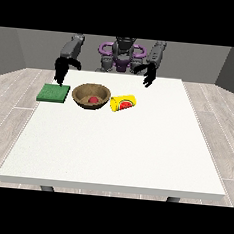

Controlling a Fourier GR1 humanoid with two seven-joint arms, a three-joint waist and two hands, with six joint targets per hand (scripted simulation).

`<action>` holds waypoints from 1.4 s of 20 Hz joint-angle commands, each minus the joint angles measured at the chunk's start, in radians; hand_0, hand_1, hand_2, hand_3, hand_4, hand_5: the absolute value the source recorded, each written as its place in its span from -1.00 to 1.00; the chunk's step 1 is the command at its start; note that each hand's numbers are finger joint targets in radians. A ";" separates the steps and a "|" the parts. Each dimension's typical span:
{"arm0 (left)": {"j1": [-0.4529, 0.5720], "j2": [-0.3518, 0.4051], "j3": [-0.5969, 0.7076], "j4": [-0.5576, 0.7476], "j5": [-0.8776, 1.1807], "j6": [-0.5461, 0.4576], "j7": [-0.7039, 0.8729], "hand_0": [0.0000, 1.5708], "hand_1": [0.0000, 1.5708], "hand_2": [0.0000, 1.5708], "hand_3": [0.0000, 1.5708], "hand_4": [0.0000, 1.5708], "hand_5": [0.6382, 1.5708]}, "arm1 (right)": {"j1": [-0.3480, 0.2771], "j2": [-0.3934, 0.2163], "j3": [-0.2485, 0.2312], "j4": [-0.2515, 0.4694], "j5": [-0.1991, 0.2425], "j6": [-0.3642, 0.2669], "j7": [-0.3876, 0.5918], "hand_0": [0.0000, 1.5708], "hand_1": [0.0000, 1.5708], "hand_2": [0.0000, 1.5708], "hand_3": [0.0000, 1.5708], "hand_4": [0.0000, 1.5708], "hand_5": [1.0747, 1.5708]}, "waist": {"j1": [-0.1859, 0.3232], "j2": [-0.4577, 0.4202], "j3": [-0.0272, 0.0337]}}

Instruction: Pick the cup and pour the ball into the bowl, then pick the bowl and place it on the pad

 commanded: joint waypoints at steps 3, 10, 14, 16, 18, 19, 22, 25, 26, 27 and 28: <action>0.063 0.010 0.028 -0.044 0.100 -0.123 -0.107 -1.00 -1.00 -1.00 -1.00 0.15 0.73 | -0.042 0.028 0.001 0.154 0.038 -0.040 -0.115 -1.00 -1.00 -1.00 -1.00 -0.35 0.99 | 0.027 0.017 0.0056; 0.094 0.027 0.009 -0.166 0.073 -0.166 -0.017 -1.00 -1.00 -1.00 -1.00 0.19 0.71 | -0.080 -0.004 -0.024 0.414 0.039 0.025 -0.271 -1.00 -1.00 -1.00 -1.00 -0.46 1.00 | 0.037 0.003 0.0064; 0.080 0.099 0.082 -0.226 0.118 -0.239 0.053 -1.00 -1.00 -1.00 -1.00 0.20 0.70 | -0.060 0.027 0.005 0.482 0.060 0.035 -0.326 -1.00 -1.00 -1.00 -1.00 -0.52 1.00 | 0.031 -0.031 0.0063; 0.131 0.061 0.041 -0.218 0.068 -0.195 -0.014 -1.00 -1.00 -1.00 -1.00 0.21 0.71 | -0.061 0.017 0.001 0.545 0.070 0.052 -0.392 -1.00 -1.00 -1.00 -1.00 -0.57 1.00 | 0.026 0.011 0.0062; 0.135 0.053 0.029 -0.282 0.054 -0.182 0.005 -1.00 -1.00 -1.00 -1.00 0.22 0.70 | -0.037 0.027 -0.002 0.588 0.079 0.068 -0.481 -1.00 -1.00 -1.00 -1.00 -0.56 1.00 | 0.030 0.017 0.0065; 0.157 0.054 0.040 -0.246 0.047 -0.186 -0.015 -1.00 -1.00 -1.00 -1.00 0.22 0.69 | -0.077 0.023 0.010 0.612 0.075 0.066 -0.438 -1.00 -1.00 -1.00 -1.00 -0.55 1.00 | 0.009 -0.006 0.0061; 0.144 0.024 0.011 -0.305 0.005 -0.159 0.064 -1.00 -1.00 -1.00 -1.00 0.22 0.69 | -0.118 0.028 0.014 0.659 0.080 0.055 -0.447 -1.00 -1.00 -1.00 -1.00 -0.55 1.00 | 0.017 -0.012 0.0062; 0.148 0.024 0.031 -0.273 0.003 -0.160 0.020 -1.00 -1.00 -1.00 -1.00 0.22 0.69 | -0.106 0.072 0.033 0.670 0.095 0.031 -0.492 -1.00 -1.00 -1.00 -1.00 -0.54 1.00 | 0.000 0.006 0.0060; 0.170 0.062 0.025 -0.330 0.049 -0.233 0.030 -1.00 -1.00 -1.00 -1.00 0.22 0.69 | -0.131 0.059 -0.013 0.689 0.060 0.009 -0.489 -1.00 -1.00 -1.00 -1.00 -0.49 1.00 | 0.053 0.028 0.0063; 0.091 0.050 0.090 -0.289 0.047 -0.201 0.047 -1.00 -1.00 -1.00 -1.00 0.21 0.68 | -0.164 0.032 -0.003 0.678 0.060 0.037 -0.460 -1.00 -1.00 -1.00 -1.00 -0.39 0.99 | 0.003 0.042 0.0060; 0.154 0.045 0.042 -0.319 0.040 -0.208 0.046 -1.00 -1.00 -1.00 -1.00 0.20 0.68 | -0.171 0.036 -0.026 0.696 0.034 0.028 -0.425 -1.00 -1.00 -1.00 -1.00 -0.39 0.98 | 0.039 0.024 0.0061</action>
